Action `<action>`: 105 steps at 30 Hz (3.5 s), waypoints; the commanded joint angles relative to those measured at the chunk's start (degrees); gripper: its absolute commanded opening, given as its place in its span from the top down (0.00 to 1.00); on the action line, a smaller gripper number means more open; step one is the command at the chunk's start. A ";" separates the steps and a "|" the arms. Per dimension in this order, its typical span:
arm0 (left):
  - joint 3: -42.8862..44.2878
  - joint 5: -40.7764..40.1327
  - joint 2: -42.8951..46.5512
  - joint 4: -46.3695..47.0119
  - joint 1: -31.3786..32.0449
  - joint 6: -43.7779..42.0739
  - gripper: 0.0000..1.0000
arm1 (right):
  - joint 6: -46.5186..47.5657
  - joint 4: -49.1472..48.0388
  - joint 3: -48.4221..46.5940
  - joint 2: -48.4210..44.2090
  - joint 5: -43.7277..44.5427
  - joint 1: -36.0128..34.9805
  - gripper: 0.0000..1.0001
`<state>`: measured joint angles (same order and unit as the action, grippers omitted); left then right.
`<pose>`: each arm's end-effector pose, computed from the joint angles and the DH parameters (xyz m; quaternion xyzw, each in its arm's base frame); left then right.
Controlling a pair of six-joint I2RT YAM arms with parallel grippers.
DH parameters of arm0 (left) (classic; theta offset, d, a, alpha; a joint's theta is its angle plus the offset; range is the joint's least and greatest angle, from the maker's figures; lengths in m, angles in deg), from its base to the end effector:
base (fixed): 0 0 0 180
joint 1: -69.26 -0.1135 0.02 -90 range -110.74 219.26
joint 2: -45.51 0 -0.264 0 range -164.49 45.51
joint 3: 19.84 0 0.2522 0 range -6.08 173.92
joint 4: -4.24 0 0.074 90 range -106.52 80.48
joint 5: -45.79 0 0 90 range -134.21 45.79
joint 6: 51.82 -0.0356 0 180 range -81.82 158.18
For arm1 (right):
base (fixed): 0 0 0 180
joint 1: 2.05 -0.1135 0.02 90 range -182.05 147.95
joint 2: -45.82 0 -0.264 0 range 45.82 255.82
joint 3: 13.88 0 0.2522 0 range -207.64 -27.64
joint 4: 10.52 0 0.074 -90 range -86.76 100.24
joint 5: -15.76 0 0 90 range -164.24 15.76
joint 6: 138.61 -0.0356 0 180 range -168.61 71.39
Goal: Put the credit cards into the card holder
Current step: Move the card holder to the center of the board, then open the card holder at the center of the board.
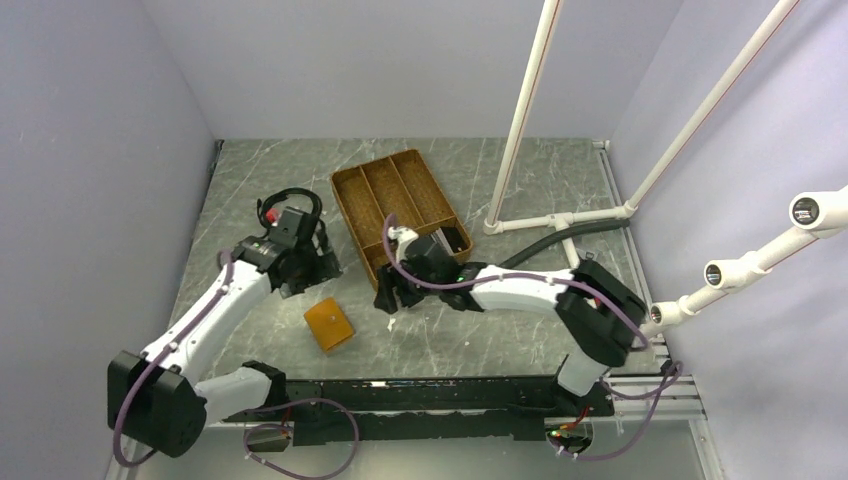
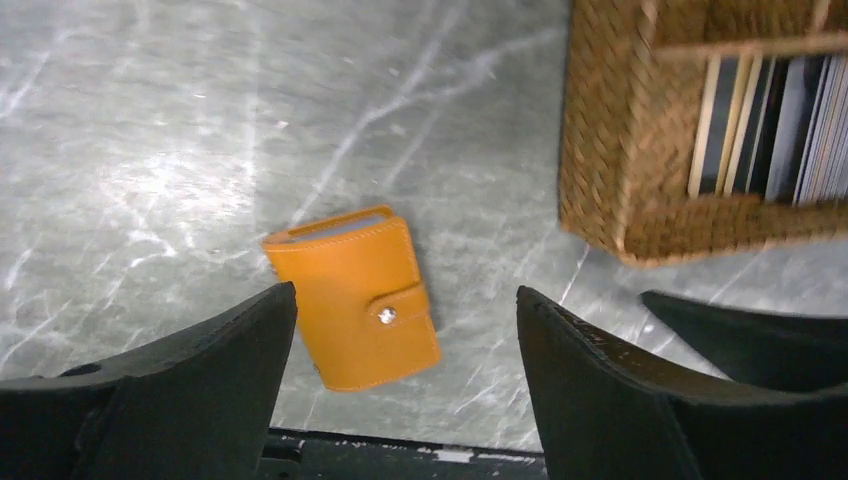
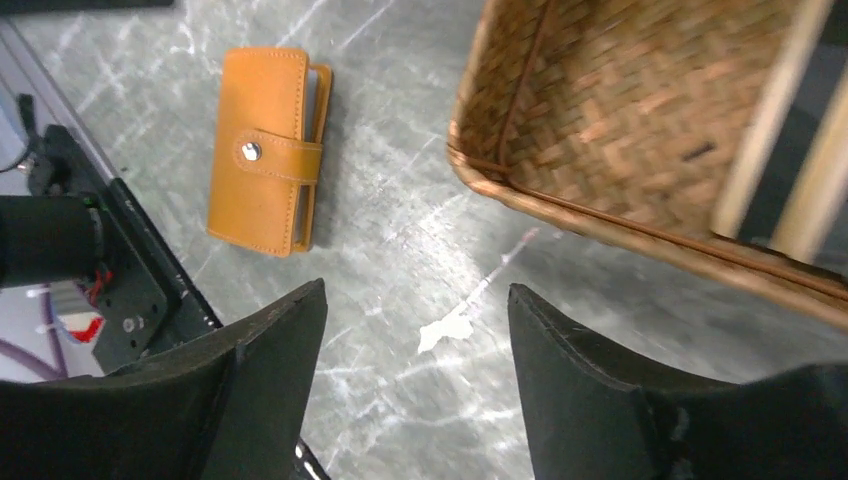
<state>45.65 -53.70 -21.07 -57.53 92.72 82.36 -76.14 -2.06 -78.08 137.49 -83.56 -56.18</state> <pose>0.2014 -0.0810 0.2539 -0.1933 0.9495 -0.0633 0.2390 0.1944 0.2788 0.1970 -0.2402 0.8555 0.3510 0.2955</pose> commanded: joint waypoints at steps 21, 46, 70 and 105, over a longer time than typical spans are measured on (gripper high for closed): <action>-15.31 23.88 -5.89 7.64 -23.29 5.15 1.00 | 12.67 1.27 -27.07 25.81 27.37 -19.78 0.51; -15.17 14.76 -9.97 5.55 -23.29 6.70 1.00 | -7.86 -1.67 -18.24 19.69 30.14 -17.63 1.00; -8.30 17.39 2.44 -2.23 -17.79 2.97 0.24 | -1.94 -6.63 -8.32 9.32 22.51 -15.22 1.00; -14.14 35.01 9.12 10.60 -10.03 0.73 0.23 | -21.06 11.00 8.89 -16.63 37.09 -11.37 1.00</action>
<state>32.60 -22.82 -10.78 -52.29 82.14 84.06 -92.34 2.29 -72.59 124.23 -52.31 -68.72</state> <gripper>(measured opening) 0.759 0.009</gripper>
